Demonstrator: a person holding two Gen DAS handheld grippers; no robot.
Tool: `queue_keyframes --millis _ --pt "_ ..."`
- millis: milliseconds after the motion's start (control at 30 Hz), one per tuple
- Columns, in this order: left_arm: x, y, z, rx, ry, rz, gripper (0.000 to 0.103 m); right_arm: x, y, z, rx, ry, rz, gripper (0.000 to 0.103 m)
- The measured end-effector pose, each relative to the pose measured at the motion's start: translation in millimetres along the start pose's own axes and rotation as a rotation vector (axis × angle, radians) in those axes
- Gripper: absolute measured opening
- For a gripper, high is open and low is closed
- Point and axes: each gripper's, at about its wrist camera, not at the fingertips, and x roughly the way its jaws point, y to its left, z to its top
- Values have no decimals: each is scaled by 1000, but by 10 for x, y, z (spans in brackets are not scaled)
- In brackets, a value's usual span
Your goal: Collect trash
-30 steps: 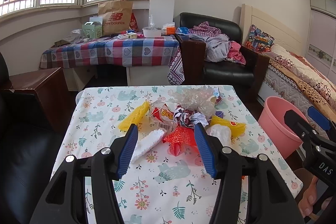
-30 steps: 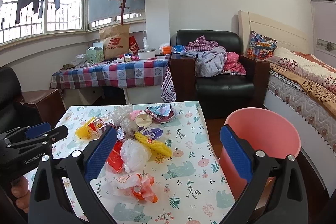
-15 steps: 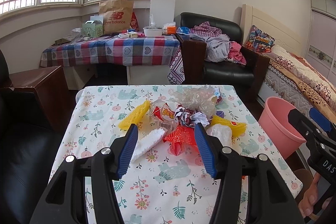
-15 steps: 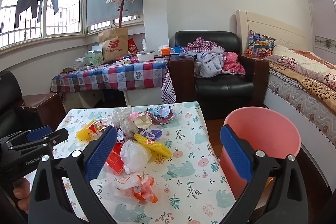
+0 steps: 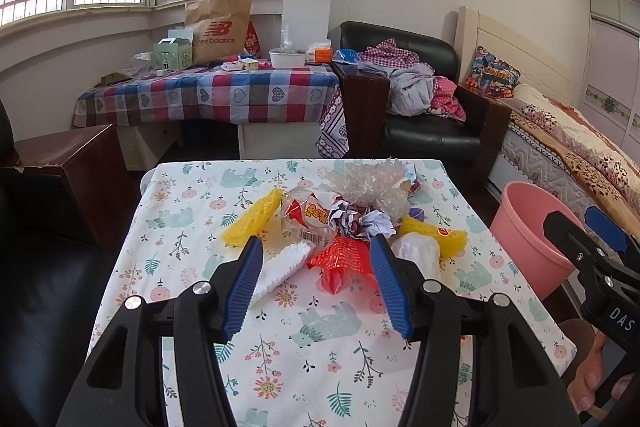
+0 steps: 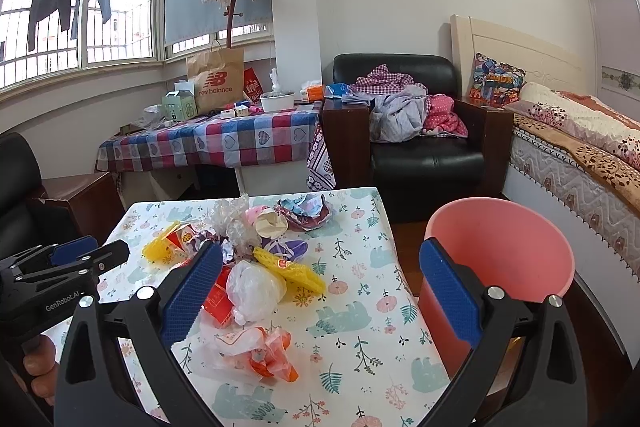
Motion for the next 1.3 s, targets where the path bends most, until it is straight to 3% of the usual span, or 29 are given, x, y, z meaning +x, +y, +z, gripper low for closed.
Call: queue_keyframes --millis 467,700,1000,1300 --pt "105 153 -32 3 10 -62 56 58 -118 -155 -22 45 -10 99" --pt "200 383 -78 -39 42 -91 56 170 -162 -441 -24 136 18 99" --pt "293 492 -247 14 92 -115 56 297 -145 -549 -10 227 73 86" --pt "492 229 -206 90 124 -177 43 366 78 -646 -68 291 177 78"
